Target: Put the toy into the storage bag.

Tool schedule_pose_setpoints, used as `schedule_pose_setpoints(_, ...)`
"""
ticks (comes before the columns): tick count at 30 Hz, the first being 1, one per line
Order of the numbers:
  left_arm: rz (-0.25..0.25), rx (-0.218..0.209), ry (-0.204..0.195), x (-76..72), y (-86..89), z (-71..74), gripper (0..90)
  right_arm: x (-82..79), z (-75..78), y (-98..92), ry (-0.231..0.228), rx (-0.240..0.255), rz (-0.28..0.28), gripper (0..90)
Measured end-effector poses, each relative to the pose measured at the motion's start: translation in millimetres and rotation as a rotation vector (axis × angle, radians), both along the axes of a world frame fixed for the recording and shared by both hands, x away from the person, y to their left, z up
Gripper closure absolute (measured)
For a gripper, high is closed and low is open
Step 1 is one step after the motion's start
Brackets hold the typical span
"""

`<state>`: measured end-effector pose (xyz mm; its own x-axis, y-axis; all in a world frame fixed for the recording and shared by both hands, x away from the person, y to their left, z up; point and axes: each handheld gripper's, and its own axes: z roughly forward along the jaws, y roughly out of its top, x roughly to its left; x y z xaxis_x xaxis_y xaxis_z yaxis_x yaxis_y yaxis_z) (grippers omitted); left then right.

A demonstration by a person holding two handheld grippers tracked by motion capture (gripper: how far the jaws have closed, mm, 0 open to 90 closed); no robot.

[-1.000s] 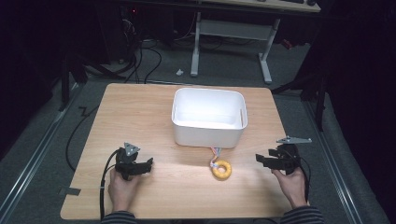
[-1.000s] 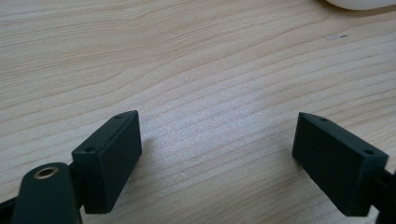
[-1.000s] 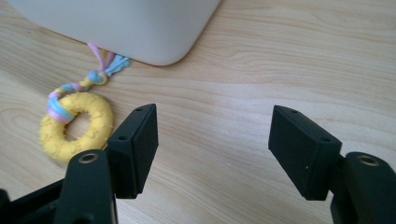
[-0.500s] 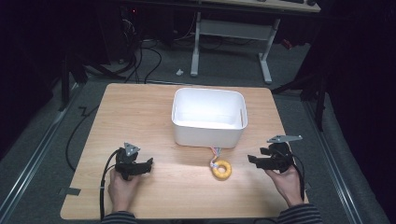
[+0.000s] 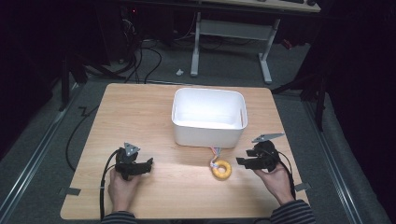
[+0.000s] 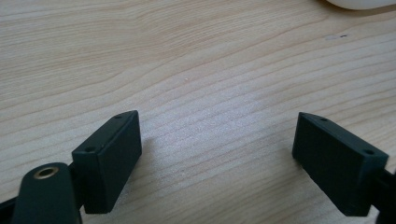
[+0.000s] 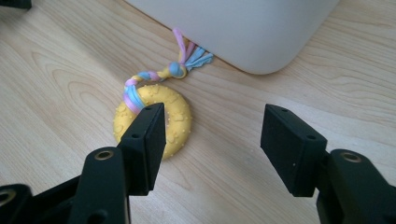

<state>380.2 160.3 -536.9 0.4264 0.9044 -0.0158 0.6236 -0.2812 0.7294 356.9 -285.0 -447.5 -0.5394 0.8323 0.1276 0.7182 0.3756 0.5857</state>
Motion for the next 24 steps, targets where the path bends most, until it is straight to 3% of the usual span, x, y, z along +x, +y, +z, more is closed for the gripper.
schedule_pose_setpoints(6, 0.000, 0.000, 0.000, 0.0, 0.0, 0.0, 16.1, 6.6, -6.6, 8.5, 0.055, -0.005, 0.028, 40.2)
schedule_pose_setpoints(24, -0.001, 0.000, 0.000, -0.2, 0.2, 0.0, 16.1, 16.8, -22.8, 36.4, 0.125, -0.066, 0.093, 42.9)
